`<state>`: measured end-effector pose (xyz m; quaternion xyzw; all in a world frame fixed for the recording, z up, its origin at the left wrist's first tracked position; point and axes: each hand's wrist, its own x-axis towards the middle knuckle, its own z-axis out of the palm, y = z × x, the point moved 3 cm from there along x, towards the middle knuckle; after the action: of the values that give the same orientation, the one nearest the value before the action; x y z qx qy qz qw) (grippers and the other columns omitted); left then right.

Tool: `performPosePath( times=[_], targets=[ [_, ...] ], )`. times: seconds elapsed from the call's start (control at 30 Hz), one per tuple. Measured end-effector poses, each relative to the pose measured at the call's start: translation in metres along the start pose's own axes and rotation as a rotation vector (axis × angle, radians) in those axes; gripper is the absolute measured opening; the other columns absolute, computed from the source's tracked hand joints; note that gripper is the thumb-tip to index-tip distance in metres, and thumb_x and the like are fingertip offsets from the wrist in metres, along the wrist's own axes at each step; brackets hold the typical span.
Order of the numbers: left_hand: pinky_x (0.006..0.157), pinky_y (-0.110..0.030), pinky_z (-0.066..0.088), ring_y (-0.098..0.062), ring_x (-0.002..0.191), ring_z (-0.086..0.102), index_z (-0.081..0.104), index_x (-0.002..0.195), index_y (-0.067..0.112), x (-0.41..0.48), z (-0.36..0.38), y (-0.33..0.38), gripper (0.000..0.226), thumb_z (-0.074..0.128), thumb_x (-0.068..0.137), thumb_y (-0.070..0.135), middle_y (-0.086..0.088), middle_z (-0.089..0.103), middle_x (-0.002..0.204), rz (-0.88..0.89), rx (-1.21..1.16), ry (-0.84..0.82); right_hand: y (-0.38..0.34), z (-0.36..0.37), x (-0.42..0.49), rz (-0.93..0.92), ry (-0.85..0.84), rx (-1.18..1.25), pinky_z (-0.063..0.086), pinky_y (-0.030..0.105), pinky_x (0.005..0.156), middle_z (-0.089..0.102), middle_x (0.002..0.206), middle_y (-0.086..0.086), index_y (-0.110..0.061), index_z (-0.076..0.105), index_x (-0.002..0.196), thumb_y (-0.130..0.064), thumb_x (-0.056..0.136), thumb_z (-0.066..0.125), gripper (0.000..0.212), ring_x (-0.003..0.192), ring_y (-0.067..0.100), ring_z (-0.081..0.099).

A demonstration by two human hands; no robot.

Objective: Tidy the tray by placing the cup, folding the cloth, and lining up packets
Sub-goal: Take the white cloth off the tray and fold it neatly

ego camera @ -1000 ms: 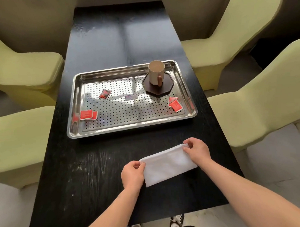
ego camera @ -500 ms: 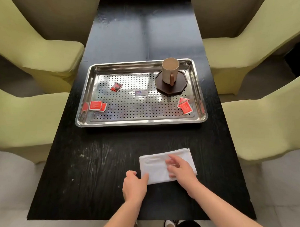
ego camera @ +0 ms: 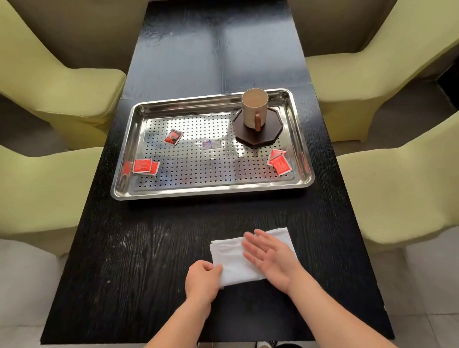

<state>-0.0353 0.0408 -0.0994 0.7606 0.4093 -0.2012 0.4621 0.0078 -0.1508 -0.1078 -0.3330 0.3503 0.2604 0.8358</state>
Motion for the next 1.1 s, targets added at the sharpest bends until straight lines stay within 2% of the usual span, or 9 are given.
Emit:
performPosePath(
  times=[0.13, 0.23, 0.33, 0.47, 0.6, 0.73, 0.93, 1.0, 1.1],
  targets=[
    [0.062, -0.043, 0.062, -0.025, 0.07, 0.073, 0.062, 0.087, 0.008, 0.004, -0.002, -0.001, 0.013, 0.063, 0.092, 0.02, -0.012, 0.069, 0.086, 0.002, -0.052, -0.036, -0.039, -0.042, -0.013, -0.139, 0.026, 0.085, 0.052, 0.05, 0.097, 0.066, 0.129, 0.018, -0.003, 0.048, 0.139, -0.014, 0.085, 0.065, 0.057, 0.118, 0.036, 0.064],
    [0.06, -0.038, 0.063, -0.025, 0.079, 0.07, 0.063, 0.089, 0.011, 0.006, -0.002, -0.005, 0.008, 0.065, 0.091, 0.018, -0.01, 0.068, 0.093, -0.017, -0.121, -0.033, -0.049, -0.057, -0.024, -0.204, -0.022, 0.097, 0.054, 0.05, 0.098, 0.063, 0.134, 0.019, -0.003, 0.049, 0.139, -0.013, 0.09, 0.062, 0.052, 0.123, 0.036, 0.06],
    [0.059, -0.033, 0.06, -0.024, 0.089, 0.067, 0.065, 0.097, 0.015, 0.007, -0.001, -0.01, 0.009, 0.07, 0.09, 0.014, -0.006, 0.066, 0.099, -0.057, -0.26, -0.044, -0.026, -0.055, -0.033, -0.147, -0.083, -0.04, 0.052, 0.049, 0.1, 0.061, 0.136, 0.02, 0.0, 0.056, 0.134, -0.014, 0.093, 0.061, 0.044, 0.127, 0.036, 0.057],
    [0.06, -0.032, 0.061, -0.025, 0.092, 0.07, 0.067, 0.11, 0.015, 0.006, -0.003, -0.013, 0.022, 0.072, 0.089, 0.012, -0.007, 0.069, 0.104, -0.105, -0.343, -0.059, -0.007, -0.059, -0.038, -0.156, 0.013, -0.286, 0.051, 0.047, 0.1, 0.067, 0.129, 0.014, -0.005, 0.055, 0.134, -0.008, 0.095, 0.06, 0.04, 0.119, 0.03, 0.064],
    [0.065, -0.033, 0.061, -0.025, 0.092, 0.071, 0.066, 0.11, 0.013, 0.006, -0.006, -0.01, 0.021, 0.07, 0.09, 0.014, -0.008, 0.072, 0.103, -0.125, -0.396, -0.108, -0.011, -0.03, -0.037, -0.275, 0.038, -0.355, 0.05, 0.041, 0.102, 0.068, 0.128, 0.006, -0.014, 0.058, 0.131, -0.013, 0.099, 0.056, 0.032, 0.119, 0.021, 0.065],
    [0.066, -0.034, 0.059, -0.027, 0.097, 0.069, 0.066, 0.109, 0.015, 0.002, -0.005, -0.009, 0.017, 0.067, 0.092, 0.015, -0.009, 0.07, 0.106, -0.129, -0.409, -0.138, 0.002, 0.013, -0.031, -0.382, 0.03, -0.378, 0.043, 0.03, 0.108, 0.064, 0.135, -0.008, -0.02, 0.051, 0.14, -0.026, 0.101, 0.048, 0.04, 0.126, 0.006, 0.058],
    [0.068, -0.034, 0.061, -0.024, 0.095, 0.069, 0.069, 0.099, 0.015, 0.002, -0.003, -0.005, 0.009, 0.063, 0.094, 0.012, -0.007, 0.071, 0.102, -0.081, -0.357, -0.139, 0.026, 0.035, -0.01, -0.331, 0.003, -0.406, 0.035, 0.036, 0.118, 0.054, 0.145, 0.001, -0.011, 0.044, 0.146, -0.02, 0.106, 0.04, 0.041, 0.133, 0.011, 0.051],
    [0.068, -0.035, 0.062, -0.023, 0.094, 0.069, 0.069, 0.096, 0.017, 0.001, -0.004, -0.003, 0.008, 0.062, 0.095, 0.012, -0.007, 0.071, 0.101, -0.07, -0.359, -0.134, 0.026, 0.034, -0.011, -0.374, 0.012, -0.453, 0.035, 0.033, 0.117, 0.056, 0.144, -0.006, -0.021, 0.048, 0.143, -0.026, 0.104, 0.045, 0.039, 0.133, 0.006, 0.05],
    [0.07, -0.039, 0.063, -0.025, 0.092, 0.07, 0.068, 0.095, 0.015, 0.0, -0.005, -0.002, 0.01, 0.06, 0.095, 0.01, -0.008, 0.07, 0.1, -0.066, -0.367, -0.132, 0.028, 0.035, -0.018, -0.431, 0.023, -0.55, 0.039, 0.019, 0.105, 0.055, 0.141, -0.019, -0.042, 0.05, 0.134, -0.047, 0.093, 0.055, 0.041, 0.128, -0.007, 0.049]
  ],
)
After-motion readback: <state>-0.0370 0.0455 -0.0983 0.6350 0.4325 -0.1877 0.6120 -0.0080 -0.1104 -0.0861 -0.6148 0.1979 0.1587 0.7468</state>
